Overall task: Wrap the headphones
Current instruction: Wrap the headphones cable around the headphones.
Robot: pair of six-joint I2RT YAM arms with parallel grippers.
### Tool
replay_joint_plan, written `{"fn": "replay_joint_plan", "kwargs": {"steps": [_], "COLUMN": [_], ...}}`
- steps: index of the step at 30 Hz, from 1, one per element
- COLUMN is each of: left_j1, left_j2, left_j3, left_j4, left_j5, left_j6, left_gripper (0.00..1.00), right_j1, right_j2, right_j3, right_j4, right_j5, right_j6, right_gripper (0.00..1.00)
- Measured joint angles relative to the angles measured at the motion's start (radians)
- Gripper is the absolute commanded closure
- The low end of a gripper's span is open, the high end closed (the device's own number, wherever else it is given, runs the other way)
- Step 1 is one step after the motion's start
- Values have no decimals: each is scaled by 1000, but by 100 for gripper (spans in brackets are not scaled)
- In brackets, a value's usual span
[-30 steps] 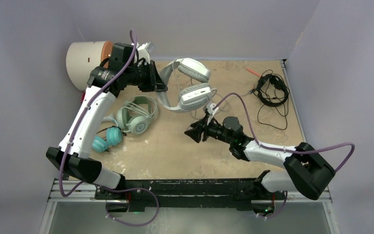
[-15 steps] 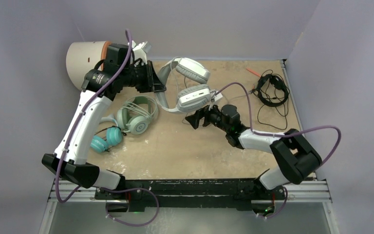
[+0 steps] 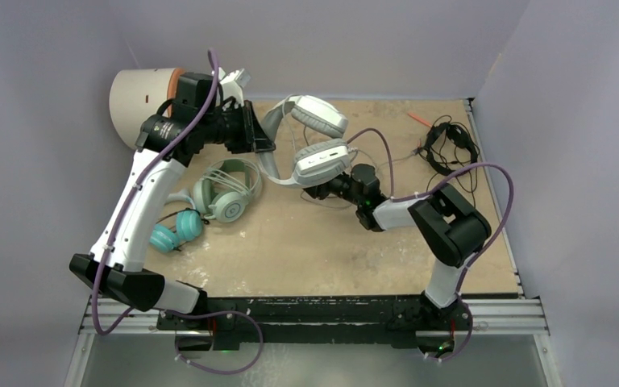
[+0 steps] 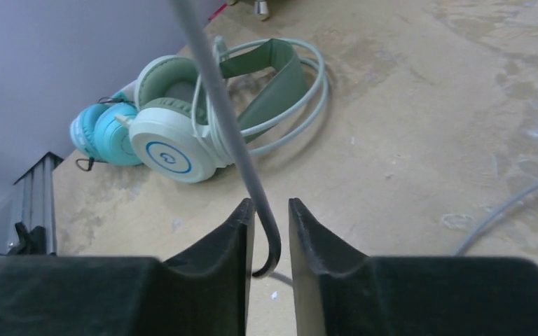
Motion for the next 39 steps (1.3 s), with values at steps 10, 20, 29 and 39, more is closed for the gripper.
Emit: {"fn": "replay_joint_plan", "kwargs": {"steps": [10,20,29,39], "left_j1": [18,105,103,111], "left_j2": [23,94,2,-86], "left_j3": [-15,3,-184,-403], "left_j4": [22,-60,47,232], "left_j5": [-16,-173,-314,-262], "left_j6": [-11,68,144,8], "left_gripper": [100,100,100,100], "right_j1": [141,371,412,423], "right_j2": [-47,-406,-542,-407], "right_j3": [-196,-315,-257,-144], "right_j4": [158,43,-195,-307], "right_j5": [-76,4,-13,-34], "right_j6": [30,-71,-72,-42], "right_gripper": [100,99,100,93]}}
